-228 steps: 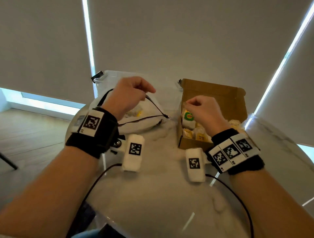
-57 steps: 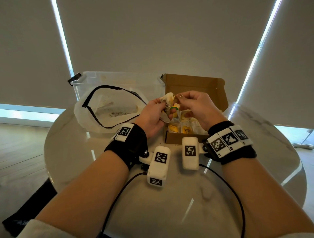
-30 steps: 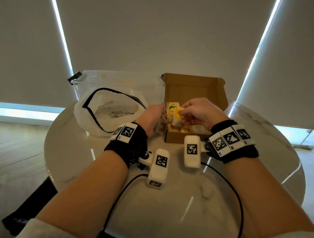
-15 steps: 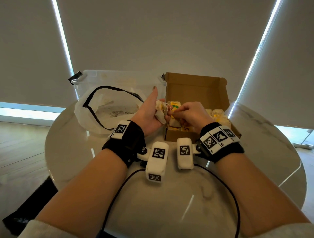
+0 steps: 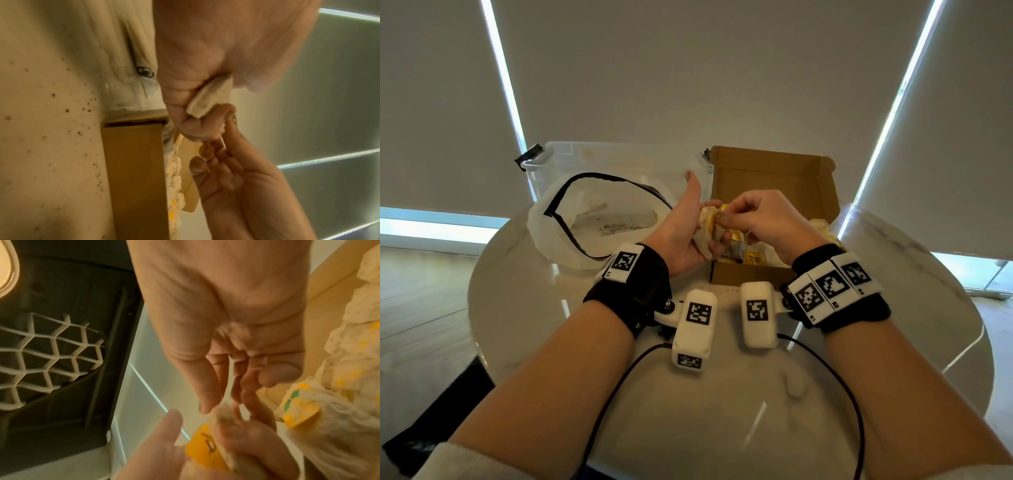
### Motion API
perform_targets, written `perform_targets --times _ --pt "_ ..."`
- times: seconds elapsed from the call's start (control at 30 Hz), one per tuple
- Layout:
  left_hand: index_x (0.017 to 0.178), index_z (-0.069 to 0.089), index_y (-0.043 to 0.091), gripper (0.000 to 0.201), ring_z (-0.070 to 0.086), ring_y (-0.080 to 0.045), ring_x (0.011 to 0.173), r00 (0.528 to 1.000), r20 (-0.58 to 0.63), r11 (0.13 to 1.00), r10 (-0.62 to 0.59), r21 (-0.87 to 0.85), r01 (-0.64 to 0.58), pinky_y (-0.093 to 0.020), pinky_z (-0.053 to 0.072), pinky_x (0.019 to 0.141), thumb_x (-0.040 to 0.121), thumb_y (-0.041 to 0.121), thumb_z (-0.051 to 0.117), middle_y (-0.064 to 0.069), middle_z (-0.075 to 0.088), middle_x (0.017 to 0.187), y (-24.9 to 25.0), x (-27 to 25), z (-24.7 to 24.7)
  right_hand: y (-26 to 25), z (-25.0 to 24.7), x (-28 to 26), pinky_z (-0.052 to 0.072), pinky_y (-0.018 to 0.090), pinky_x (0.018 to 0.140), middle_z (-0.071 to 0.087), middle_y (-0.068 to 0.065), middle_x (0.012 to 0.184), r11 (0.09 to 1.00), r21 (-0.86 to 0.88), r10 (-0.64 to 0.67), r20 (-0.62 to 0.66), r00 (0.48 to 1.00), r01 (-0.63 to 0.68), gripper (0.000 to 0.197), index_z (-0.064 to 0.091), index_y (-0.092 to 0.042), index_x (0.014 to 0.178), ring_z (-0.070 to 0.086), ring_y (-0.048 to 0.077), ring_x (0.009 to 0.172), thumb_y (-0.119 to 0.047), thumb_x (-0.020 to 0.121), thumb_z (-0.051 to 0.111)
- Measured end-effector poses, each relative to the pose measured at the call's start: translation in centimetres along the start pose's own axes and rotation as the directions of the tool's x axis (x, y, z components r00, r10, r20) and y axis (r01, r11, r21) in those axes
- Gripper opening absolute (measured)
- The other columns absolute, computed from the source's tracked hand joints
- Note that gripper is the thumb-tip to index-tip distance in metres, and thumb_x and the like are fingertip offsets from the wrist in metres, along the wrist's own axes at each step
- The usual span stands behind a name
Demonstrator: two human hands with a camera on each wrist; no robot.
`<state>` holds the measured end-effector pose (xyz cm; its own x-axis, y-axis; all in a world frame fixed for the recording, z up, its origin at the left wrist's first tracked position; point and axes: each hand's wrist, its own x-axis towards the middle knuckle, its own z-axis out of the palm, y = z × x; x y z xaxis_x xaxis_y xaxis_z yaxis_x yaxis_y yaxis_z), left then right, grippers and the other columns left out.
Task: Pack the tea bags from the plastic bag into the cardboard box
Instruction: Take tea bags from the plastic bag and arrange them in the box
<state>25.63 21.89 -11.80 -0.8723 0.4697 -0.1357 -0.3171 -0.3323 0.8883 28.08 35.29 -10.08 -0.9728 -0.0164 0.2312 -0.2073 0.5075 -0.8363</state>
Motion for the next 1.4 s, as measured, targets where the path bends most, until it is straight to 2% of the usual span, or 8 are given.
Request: perform_targets --times 0.2,0.43,0.63,0.8,0.97,1.17,1.27,1.4 --pt "0.107 0.053 0.015 0.071 0.048 -0.011 0.059 0.997 0.064 0.987 -0.034 0.161 0.023 -0.014 0.033 0.041 0.086 0.074 0.019 -0.001 0.062 0.067 -0.2 -0.6 0.4 -0.2 -0.7 -0.1 0.050 0.023 0.058 0.066 0.000 0.079 0.984 0.171 0.061 -0.031 0.998 -0.055 0.008 0.063 -0.013 0.085 0.060 0.009 0.062 -0.019 0.084 0.068" --pt "0.113 0.053 0.013 0.068 0.058 -0.010 0.058 0.997 0.081 0.941 -0.009 0.339 -0.019 -0.015 0.043 0.044 0.088 0.068 0.024 -0.007 0.062 0.079 -0.5 -0.5 0.4 -0.6 -0.4 -0.5 0.043 0.023 0.059 0.063 0.001 0.077 0.988 0.082 0.118 0.134 0.984 -0.130 0.016 0.068 -0.010 0.095 0.054 0.007 0.060 -0.023 0.090 0.060" --pt "0.109 0.053 0.017 0.018 0.066 -0.012 0.067 0.993 0.117 0.945 0.011 0.325 -0.049 -0.014 0.050 0.046 0.093 0.025 0.052 -0.009 0.066 0.096 -0.4 -1.0 0.6 -0.4 -1.2 -0.1 0.046 0.025 0.059 0.060 0.004 0.079 0.957 0.209 0.218 -0.052 0.975 -0.203 0.006 0.064 -0.012 0.088 0.052 0.012 0.063 -0.018 0.088 0.062" --pt "0.118 0.050 0.014 0.032 0.048 -0.008 0.051 0.994 -0.070 0.971 0.080 0.229 -0.062 -0.014 0.036 0.039 0.098 0.038 0.044 -0.003 0.059 0.071 0.7 -0.5 -0.3 0.5 -2.5 0.4 0.051 0.022 0.055 0.061 0.003 0.075 0.974 0.124 0.218 -0.302 0.928 -0.188 0.006 0.062 -0.013 0.088 0.054 0.008 0.055 -0.019 0.089 0.064" --pt "0.108 0.046 0.013 0.040 0.038 -0.012 0.054 0.982 -0.120 0.986 0.147 -0.063 -0.156 -0.020 0.033 0.042 0.099 0.049 0.032 -0.001 0.042 0.063 1.3 -0.5 -0.8 0.7 -1.9 0.3 0.049 0.019 0.049 0.064 0.008 0.077 0.920 0.189 0.360 -0.066 0.931 -0.342 0.006 0.061 -0.008 0.091 0.057 0.010 0.056 -0.014 0.088 0.063" --pt "0.109 0.048 0.013 0.029 0.038 -0.015 0.061 0.976 -0.101 0.954 0.194 -0.214 -0.212 -0.029 0.031 0.061 0.085 0.016 0.031 -0.005 0.045 0.070 1.1 -0.7 -1.1 1.5 0.0 0.6 0.050 0.022 0.054 0.064 0.008 0.080 0.926 0.085 0.366 0.031 0.930 -0.368 0.017 0.058 -0.009 0.103 0.057 0.013 0.062 -0.011 0.087 0.065" --pt "0.109 0.049 0.012 0.041 0.037 -0.015 0.062 0.975 -0.108 0.954 0.194 -0.209 -0.213 -0.027 0.032 0.060 0.076 -0.001 0.027 -0.007 0.044 0.074 1.0 -0.7 -1.0 2.1 0.2 0.7 0.055 0.026 0.063 0.060 0.007 0.093 0.935 0.066 0.348 0.026 0.937 -0.349 0.025 0.052 -0.015 0.096 0.061 0.017 0.076 -0.002 0.081 0.068" --pt "0.120 0.044 0.011 0.054 0.046 -0.017 0.069 0.970 -0.098 0.970 0.224 -0.071 -0.231 -0.025 0.048 0.047 0.079 -0.019 0.025 -0.010 0.046 0.090 0.8 -0.6 -0.1 2.5 0.3 0.8 0.055 0.023 0.057 0.062 0.008 0.092 0.942 0.049 0.331 0.001 0.944 -0.331 0.025 0.052 -0.012 0.083 0.063 0.017 0.073 0.000 0.076 0.073"
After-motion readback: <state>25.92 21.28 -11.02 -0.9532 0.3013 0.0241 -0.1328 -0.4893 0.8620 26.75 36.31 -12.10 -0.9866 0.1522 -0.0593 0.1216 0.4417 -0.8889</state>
